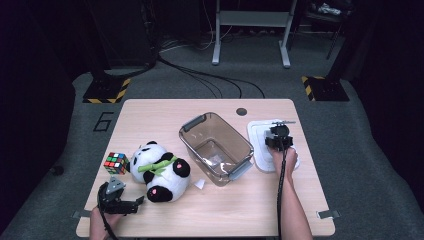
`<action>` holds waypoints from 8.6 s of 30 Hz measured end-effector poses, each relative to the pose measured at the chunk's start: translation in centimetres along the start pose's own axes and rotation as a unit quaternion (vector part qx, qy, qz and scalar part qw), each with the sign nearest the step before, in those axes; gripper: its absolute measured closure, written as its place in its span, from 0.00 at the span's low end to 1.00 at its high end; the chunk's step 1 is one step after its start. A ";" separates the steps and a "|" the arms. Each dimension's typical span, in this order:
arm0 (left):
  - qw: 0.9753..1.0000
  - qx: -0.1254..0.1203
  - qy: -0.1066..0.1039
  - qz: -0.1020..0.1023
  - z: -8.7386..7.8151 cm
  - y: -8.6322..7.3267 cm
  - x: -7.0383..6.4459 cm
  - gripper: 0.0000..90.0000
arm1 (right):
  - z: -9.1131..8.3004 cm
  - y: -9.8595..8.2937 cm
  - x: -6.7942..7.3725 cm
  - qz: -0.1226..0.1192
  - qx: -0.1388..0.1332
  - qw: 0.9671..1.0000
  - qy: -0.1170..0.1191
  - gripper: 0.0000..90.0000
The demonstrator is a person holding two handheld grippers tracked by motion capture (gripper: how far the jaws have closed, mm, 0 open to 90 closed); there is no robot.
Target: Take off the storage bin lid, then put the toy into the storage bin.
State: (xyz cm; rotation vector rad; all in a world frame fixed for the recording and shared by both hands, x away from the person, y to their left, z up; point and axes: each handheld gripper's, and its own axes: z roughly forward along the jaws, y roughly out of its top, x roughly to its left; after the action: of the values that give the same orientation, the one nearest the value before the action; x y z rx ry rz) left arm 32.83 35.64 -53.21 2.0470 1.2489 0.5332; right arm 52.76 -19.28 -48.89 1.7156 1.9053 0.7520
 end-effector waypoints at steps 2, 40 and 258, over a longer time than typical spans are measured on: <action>1.000 0.000 0.000 0.000 0.0 0.0 0.0 0.01 | -0.3 0.0 -0.1 0.007 -0.002 1.000 0.005 0.60; 1.000 0.001 -0.001 0.002 0.0 0.0 0.0 0.01 | -8.1 -5.7 1.8 -0.078 -0.023 0.992 0.098 0.00; 0.939 -0.116 -0.180 0.270 -5.5 31.5 -9.0 0.82 | -7.5 -14.5 3.9 -0.131 -0.030 0.984 0.114 0.00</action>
State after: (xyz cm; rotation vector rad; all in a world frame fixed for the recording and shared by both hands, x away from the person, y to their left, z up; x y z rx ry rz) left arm 44.54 19.56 -26.66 2.1485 0.3830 0.4901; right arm 36.60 -17.11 -52.94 1.3551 2.1830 0.9221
